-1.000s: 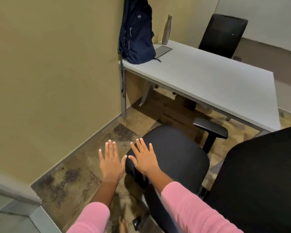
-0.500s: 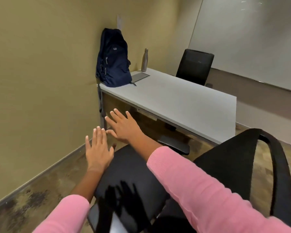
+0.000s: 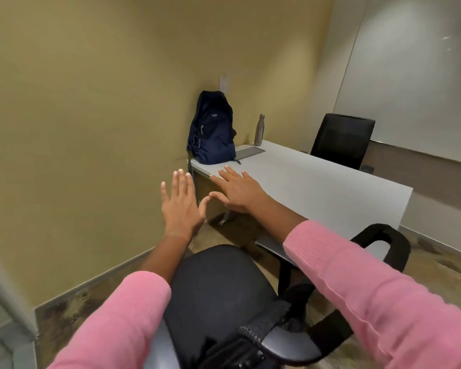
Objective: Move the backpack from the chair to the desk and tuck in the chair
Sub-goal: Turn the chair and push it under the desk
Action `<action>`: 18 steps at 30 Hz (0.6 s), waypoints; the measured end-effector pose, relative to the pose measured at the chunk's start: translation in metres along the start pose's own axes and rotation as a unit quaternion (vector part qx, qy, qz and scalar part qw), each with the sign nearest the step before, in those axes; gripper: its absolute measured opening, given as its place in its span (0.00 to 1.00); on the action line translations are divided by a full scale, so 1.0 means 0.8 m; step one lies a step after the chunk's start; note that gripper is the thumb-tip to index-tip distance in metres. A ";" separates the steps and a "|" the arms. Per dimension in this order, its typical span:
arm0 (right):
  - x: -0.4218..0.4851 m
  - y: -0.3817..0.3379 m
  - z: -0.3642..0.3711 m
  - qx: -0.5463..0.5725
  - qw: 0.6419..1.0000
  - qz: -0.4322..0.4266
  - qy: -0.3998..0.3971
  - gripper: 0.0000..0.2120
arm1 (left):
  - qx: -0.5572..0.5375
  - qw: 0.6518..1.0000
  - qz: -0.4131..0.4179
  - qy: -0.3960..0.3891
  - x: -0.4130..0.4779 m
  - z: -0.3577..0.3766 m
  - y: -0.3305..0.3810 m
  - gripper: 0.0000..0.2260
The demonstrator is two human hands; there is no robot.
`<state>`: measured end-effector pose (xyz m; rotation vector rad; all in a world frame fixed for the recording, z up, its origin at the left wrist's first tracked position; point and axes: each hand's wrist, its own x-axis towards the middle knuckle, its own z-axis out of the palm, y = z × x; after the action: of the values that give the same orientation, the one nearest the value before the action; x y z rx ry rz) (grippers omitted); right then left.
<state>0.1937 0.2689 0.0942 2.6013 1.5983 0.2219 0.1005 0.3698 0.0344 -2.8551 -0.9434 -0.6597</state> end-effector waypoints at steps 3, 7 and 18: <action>-0.030 0.016 -0.004 0.021 0.999 0.034 0.003 0.25 | 0.009 1.000 0.008 0.002 -0.022 -0.024 0.021 0.30; -0.077 0.029 -0.007 0.049 0.996 0.080 0.008 0.25 | 0.009 1.000 0.014 0.000 -0.054 -0.052 0.048 0.30; -0.221 0.072 0.015 0.089 0.986 0.141 -0.006 0.26 | -0.026 0.997 0.062 -0.040 -0.139 -0.087 0.158 0.31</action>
<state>0.1678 0.0849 0.0767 2.9565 1.2942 0.0813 0.0681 0.1926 0.0604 -2.9777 -0.7600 -0.5703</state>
